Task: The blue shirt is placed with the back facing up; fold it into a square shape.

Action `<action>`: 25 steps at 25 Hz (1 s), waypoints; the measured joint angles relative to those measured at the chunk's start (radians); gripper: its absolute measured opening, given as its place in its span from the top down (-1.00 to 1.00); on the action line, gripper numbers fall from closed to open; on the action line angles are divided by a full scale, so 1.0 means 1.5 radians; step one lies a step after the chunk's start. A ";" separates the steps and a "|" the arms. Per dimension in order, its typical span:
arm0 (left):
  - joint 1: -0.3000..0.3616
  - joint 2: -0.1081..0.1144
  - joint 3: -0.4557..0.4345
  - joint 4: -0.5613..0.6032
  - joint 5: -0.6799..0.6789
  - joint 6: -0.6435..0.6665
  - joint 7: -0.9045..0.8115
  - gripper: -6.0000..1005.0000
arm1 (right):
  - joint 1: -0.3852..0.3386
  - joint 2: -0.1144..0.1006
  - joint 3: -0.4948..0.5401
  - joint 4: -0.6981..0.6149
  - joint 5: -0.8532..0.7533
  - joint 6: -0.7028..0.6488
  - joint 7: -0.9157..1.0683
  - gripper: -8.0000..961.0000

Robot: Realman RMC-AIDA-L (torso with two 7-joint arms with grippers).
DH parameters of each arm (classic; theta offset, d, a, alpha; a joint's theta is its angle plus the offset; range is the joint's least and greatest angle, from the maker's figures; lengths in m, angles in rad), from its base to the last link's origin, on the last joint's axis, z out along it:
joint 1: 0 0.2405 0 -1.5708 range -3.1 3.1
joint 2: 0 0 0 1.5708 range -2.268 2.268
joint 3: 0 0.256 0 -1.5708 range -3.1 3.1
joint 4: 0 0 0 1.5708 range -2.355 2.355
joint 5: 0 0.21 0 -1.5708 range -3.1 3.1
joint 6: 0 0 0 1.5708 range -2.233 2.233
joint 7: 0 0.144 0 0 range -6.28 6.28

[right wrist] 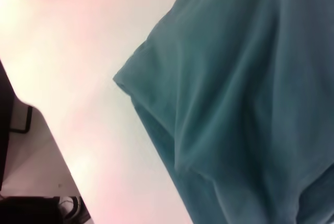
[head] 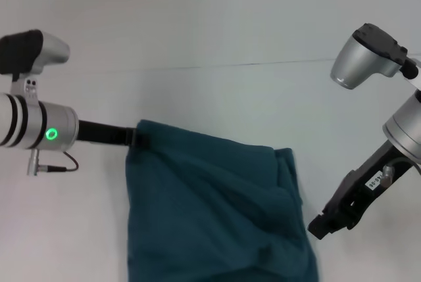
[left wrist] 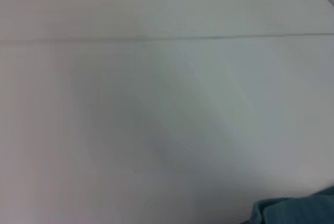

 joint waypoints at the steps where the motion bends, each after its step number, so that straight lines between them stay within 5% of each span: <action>1: -0.003 0.002 0.000 0.000 0.000 -0.006 0.000 0.96 | 0.000 0.002 0.004 0.000 0.001 0.002 -0.002 0.98; 7: -0.001 0.011 -0.003 0.023 -0.001 0.043 -0.002 0.96 | 0.007 0.012 0.004 0.000 0.001 0.031 -0.002 0.98; 17: 0.086 0.007 -0.091 0.222 -0.066 0.299 0.023 0.44 | 0.022 0.017 -0.012 0.000 0.007 0.080 0.038 0.98; 25: 0.193 -0.019 -0.120 0.288 -0.147 0.391 0.141 0.00 | 0.055 0.020 -0.165 0.010 0.070 0.209 0.110 0.98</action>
